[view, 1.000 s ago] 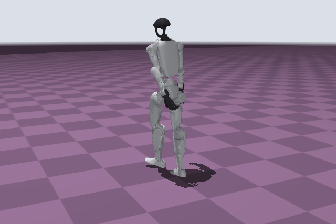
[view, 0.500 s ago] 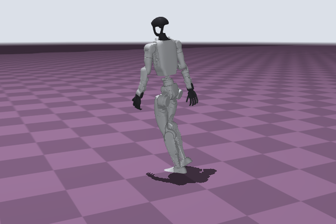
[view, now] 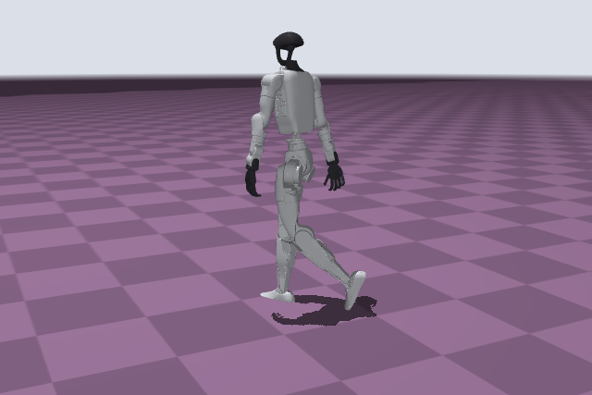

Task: Walk run

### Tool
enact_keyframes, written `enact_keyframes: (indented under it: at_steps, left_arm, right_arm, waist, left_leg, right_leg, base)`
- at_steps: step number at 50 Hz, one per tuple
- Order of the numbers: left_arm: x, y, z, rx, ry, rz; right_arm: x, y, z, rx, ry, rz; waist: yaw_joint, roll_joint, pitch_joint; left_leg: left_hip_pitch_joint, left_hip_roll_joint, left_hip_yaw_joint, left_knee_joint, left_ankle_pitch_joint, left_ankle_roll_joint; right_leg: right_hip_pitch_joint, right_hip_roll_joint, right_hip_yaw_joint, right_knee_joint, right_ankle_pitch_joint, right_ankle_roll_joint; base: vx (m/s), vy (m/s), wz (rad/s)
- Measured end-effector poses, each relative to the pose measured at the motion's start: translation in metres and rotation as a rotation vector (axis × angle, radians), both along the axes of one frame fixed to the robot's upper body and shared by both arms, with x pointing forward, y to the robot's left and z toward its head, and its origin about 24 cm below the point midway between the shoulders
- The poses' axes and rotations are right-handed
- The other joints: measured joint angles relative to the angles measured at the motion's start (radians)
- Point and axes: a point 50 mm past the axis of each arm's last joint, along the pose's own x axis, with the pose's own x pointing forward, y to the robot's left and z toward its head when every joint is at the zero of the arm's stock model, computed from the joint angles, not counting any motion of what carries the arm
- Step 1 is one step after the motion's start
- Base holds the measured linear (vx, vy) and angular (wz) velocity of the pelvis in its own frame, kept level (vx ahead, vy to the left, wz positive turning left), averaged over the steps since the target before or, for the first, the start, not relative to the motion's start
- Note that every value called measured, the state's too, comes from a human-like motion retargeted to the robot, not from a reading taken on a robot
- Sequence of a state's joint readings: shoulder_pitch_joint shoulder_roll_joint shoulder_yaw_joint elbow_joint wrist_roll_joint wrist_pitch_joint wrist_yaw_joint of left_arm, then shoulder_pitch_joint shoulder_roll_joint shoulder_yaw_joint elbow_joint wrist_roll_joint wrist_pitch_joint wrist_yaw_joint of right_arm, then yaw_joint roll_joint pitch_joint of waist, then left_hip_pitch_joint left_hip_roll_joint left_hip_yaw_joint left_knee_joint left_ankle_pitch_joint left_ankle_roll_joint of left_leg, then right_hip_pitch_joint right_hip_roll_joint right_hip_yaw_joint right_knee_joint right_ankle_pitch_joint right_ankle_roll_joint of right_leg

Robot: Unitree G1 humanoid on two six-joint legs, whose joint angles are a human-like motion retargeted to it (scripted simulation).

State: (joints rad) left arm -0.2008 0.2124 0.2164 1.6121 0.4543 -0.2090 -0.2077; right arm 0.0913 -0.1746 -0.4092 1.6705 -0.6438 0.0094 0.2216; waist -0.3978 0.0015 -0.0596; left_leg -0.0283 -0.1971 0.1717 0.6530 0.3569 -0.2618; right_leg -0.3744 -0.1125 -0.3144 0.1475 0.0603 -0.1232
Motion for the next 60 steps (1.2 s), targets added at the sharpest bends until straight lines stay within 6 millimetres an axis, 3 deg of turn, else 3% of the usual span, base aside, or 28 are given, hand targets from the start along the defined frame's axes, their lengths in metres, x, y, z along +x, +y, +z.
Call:
enact_keyframes:
  at_steps: [3,5,7,8,10,15,18,20,22,25,29,30,32,35,37,38,42,46,50,53,56,58,60]
  left_arm:
    - [-0.039,0.008,-0.006,0.032,0.067,0.088]
    - [-0.071,0.008,-0.009,0.036,0.116,0.198]
    - [-0.101,0.008,-0.01,0.023,0.161,0.346]
    - [-0.115,0.006,-0.01,0.008,0.187,0.423]
    - [-0.143,0.0,-0.009,-0.033,0.253,0.569]
    - [-0.199,-0.029,-0.002,-0.108,0.403,0.809]
    - [-0.217,-0.043,0.001,-0.124,0.468,0.812]
    - [-0.224,-0.049,0.003,-0.137,0.495,0.757]
    - [-0.223,-0.049,0.003,-0.146,0.503,0.667]
    - [-0.221,-0.045,0.002,-0.14,0.499,0.557]
    - [-0.219,-0.034,0.002,-0.106,0.491,0.496]
    - [-0.219,-0.03,0.002,-0.096,0.49,0.496]
    - [-0.219,-0.021,0.003,-0.075,0.493,0.538]
    - [-0.208,-0.004,0.003,-0.043,0.48,0.62]
    - [-0.191,0.008,0.002,-0.024,0.453,0.628]
    - [-0.179,0.014,0.0,-0.015,0.434,0.628]
    - [-0.115,0.031,-0.004,0.012,0.279,0.591]
    - [-0.045,0.046,0.002,0.013,0.035,0.504]
    - [0.008,0.061,0.018,0.028,-0.185,0.462]
    - [0.034,0.069,0.03,0.037,-0.287,0.452]
    - [0.049,0.071,0.036,0.029,-0.326,0.454]
    - [0.053,0.069,0.037,0.014,-0.328,0.442]
    - [0.052,0.062,0.034,-0.006,-0.31,0.406]
  right_arm:
    - [0.027,0.006,-0.005,0.009,-0.097,0.003]
    - [0.048,0.009,-0.007,0.019,-0.181,0.033]
    - [0.077,0.01,-0.008,0.02,-0.28,0.098]
    - [0.093,0.008,-0.007,0.012,-0.335,0.135]
    - [0.125,0.002,-0.002,-0.022,-0.449,0.208]
    - [0.193,-0.016,0.02,-0.164,-0.699,0.317]
    - [0.214,-0.024,0.03,-0.228,-0.782,0.303]
    - [0.218,-0.029,0.033,-0.256,-0.806,0.266]
    - [0.215,-0.033,0.033,-0.267,-0.801,0.216]
    - [0.199,-0.035,0.026,-0.254,-0.739,0.161]
    - [0.152,-0.03,0.008,-0.188,-0.534,0.154]
    - [0.137,-0.028,0.004,-0.168,-0.47,0.161]
    - [0.104,-0.019,-0.002,-0.13,-0.34,0.2]
    - [0.062,-0.003,-0.007,-0.09,-0.201,0.248]
    - [0.041,0.0,-0.007,-0.056,-0.155,0.243]
    - [0.032,0.002,-0.006,-0.026,-0.134,0.246]
    - [0.006,0.006,-0.004,0.02,-0.053,0.251]
    - [-0.011,0.004,-0.002,-0.045,-0.031,0.172]
    - [-0.023,0.007,0.001,-0.043,0.02,0.066]
    - [-0.025,0.012,0.001,-0.027,0.028,-0.023]
    - [-0.023,0.018,0.0,-0.018,0.019,-0.09]
    - [-0.023,0.024,0.0,-0.011,0.015,-0.127]
    - [-0.026,0.028,0.0,-0.002,0.02,-0.155]
  waist:
    - [0.046,-0.055,-0.017]
    - [0.074,-0.09,-0.016]
    - [0.115,-0.113,-0.003]
    - [0.132,-0.118,0.001]
    - [0.165,-0.114,0.009]
    - [0.216,-0.076,0.039]
    - [0.232,-0.06,0.055]
    - [0.241,-0.058,0.062]
    - [0.255,-0.052,0.072]
    - [0.297,-0.051,0.085]
    - [0.402,-0.083,0.063]
    - [0.413,-0.087,0.048]
    - [0.396,-0.103,0.002]
    - [0.342,-0.097,-0.013]
    - [0.322,-0.063,-0.015]
    - [0.322,-0.046,-0.018]
    - [0.297,0.002,-0.008]
    - [0.187,0.03,0.008]
    - [0.115,0.02,0.018]
    - [0.075,0.006,0.033]
    - [0.055,0.011,0.044]
    - [0.057,0.024,0.046]
    - [0.049,0.053,0.042]
  left_leg:
    - [-0.102,-0.026,-0.082,0.172,-0.055,0.0]
    - [-0.153,0.041,-0.097,0.219,-0.121,0.0]
    - [-0.207,0.148,-0.023,0.22,-0.211,0.105]
    - [-0.235,0.175,0.004,0.191,-0.247,0.169]
    - [-0.28,0.199,0.022,0.081,-0.286,0.242]
    - [-0.335,0.193,0.01,-0.301,-0.288,0.297]
    - [-0.373,0.159,0.017,-0.481,-0.316,0.288]
    - [-0.396,0.109,-0.004,-0.583,-0.345,0.26]
    - [-0.397,0.065,-0.086,-0.655,-0.363,0.186]
    - [-0.377,0.062,-0.15,-0.633,-0.348,0.183]
    - [-0.333,0.078,-0.154,-0.585,-0.26,0.269]
    - [-0.315,0.086,-0.143,-0.592,-0.232,0.28]
    - [-0.319,0.101,-0.105,-0.553,-0.277,0.289]
    - [-0.298,0.157,-0.062,-0.504,-0.331,0.279]
    - [-0.247,0.182,-0.06,-0.52,-0.363,0.297]
    - [-0.225,0.198,-0.046,-0.528,-0.379,0.299]
    - [-0.151,0.24,0.011,-0.545,-0.427,0.302]
    - [-0.08,0.224,0.008,-0.566,-0.469,0.304]
    - [0.006,0.179,0.061,-0.594,-0.516,0.304]
    - [0.079,0.141,0.094,-0.606,-0.552,0.292]
    - [0.13,0.134,0.13,-0.609,-0.577,0.268]
    - [0.16,0.142,0.164,-0.603,-0.589,0.247]
    - [0.176,0.17,0.173,-0.584,-0.582,0.22]
  right_leg:
    - [0.081,0.025,0.065,-0.019,-0.042,0.0]
    - [0.149,0.075,0.1,-0.061,-0.046,-0.034]
    - [0.199,0.128,0.16,-0.082,-0.05,-0.063]
    - [0.214,0.142,0.193,-0.083,-0.054,-0.067]
    - [0.24,0.175,0.237,-0.085,-0.06,-0.076]
    - [0.306,0.266,0.328,-0.074,-0.088,-0.095]
    - [0.356,0.298,0.359,-0.074,-0.106,-0.094]
    - [0.389,0.306,0.37,-0.074,-0.116,-0.094]
    - [0.42,0.319,0.363,-0.073,-0.121,-0.103]
    - [0.467,0.335,0.361,-0.06,-0.11,-0.114]
    - [0.511,0.31,0.389,-0.005,-0.022,-0.099]
    - [0.512,0.306,0.379,0.015,0.019,-0.09]
    - [0.483,0.285,0.346,0.087,0.161,-0.035]
    - [0.407,0.331,0.378,0.286,0.378,0.125]
    - [0.341,0.337,0.287,0.415,0.452,0.24]
    - [0.303,0.317,0.229,0.479,0.46,0.246]
    - [0.148,0.271,0.135,0.624,0.274,0.126]
    - [0.001,0.224,0.111,0.552,0.125,0.124]
    - [-0.07,0.133,0.062,0.294,0.094,0.125]
    - [-0.091,0.043,-0.032,0.089,0.09,0.156]
    - [-0.129,0.044,-0.057,-0.052,0.066,0.149]
    - [-0.133,0.057,-0.121,-0.116,0.043,0.102]
    - [-0.107,0.066,-0.228,-0.118,0.051,-0.01]
  base:
    - [0.73,-0.49,-0.96]
    - [0.7,-0.83,-1.34]
    - [0.62,-0.55,-1.77]
    - [0.51,-0.26,-1.79]
    - [0.48,-0.15,-1.67]
    - [0.56,-0.11,-1.46]
    - [0.65,-0.1,-1.07]
    - [0.61,-0.09,-0.74]
    - [0.62,-0.1,-0.66]
    - [0.74,-0.12,-1.09]
    - [0.89,-0.11,-1.71]
    - [0.86,-0.1,-1.15]
    - [0.93,-0.12,-0.96]
    - [0.81,-0.18,-0.65]
    - [0.76,-0.17,-0.54]
    - [0.58,-0.1,-0.97]
    - [0.47,-0.05,-0.88]
    - [0.49,-0.03,0.0]
    - [0.52,-0.09,-0.53]
    - [0.52,-0.1,-0.47]
    - [0.63,-0.19,-0.6]
    - [0.7,-0.23,-0.85]
    - [0.61,-0.17,-0.17]
